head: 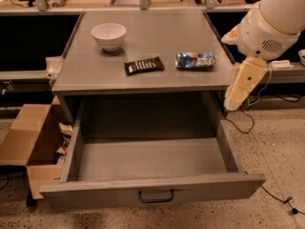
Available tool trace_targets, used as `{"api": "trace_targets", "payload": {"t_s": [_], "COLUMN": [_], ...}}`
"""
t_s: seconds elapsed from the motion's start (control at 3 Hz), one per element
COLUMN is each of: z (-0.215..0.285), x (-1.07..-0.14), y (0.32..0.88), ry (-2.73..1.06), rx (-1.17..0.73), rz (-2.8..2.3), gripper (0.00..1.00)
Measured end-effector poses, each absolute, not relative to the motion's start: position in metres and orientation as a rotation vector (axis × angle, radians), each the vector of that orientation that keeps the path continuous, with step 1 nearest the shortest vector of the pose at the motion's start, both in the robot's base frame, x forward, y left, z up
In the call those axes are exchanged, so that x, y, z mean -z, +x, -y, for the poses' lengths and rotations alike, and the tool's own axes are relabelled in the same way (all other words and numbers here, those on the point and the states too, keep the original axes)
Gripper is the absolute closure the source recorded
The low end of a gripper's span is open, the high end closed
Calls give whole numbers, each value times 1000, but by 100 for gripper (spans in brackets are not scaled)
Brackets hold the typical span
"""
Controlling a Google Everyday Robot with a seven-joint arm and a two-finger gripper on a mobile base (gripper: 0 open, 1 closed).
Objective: Place rxbar chocolate into top drawer
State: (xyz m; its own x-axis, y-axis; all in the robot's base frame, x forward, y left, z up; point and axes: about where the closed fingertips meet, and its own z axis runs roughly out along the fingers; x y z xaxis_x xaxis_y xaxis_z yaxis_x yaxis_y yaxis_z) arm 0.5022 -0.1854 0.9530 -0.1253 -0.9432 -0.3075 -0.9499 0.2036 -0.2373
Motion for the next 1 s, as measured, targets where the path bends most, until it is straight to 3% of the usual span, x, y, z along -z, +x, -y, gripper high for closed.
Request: {"api": "trace_targets", "payload": {"t_s": [0.67,1.0], "z": [124,122], "x": [-911,-910], "y": [546,548], "ry": [-1934,-1937], "rx": [-246,-250], "rz": [-1956,-1949], "gripper": [0,0]}}
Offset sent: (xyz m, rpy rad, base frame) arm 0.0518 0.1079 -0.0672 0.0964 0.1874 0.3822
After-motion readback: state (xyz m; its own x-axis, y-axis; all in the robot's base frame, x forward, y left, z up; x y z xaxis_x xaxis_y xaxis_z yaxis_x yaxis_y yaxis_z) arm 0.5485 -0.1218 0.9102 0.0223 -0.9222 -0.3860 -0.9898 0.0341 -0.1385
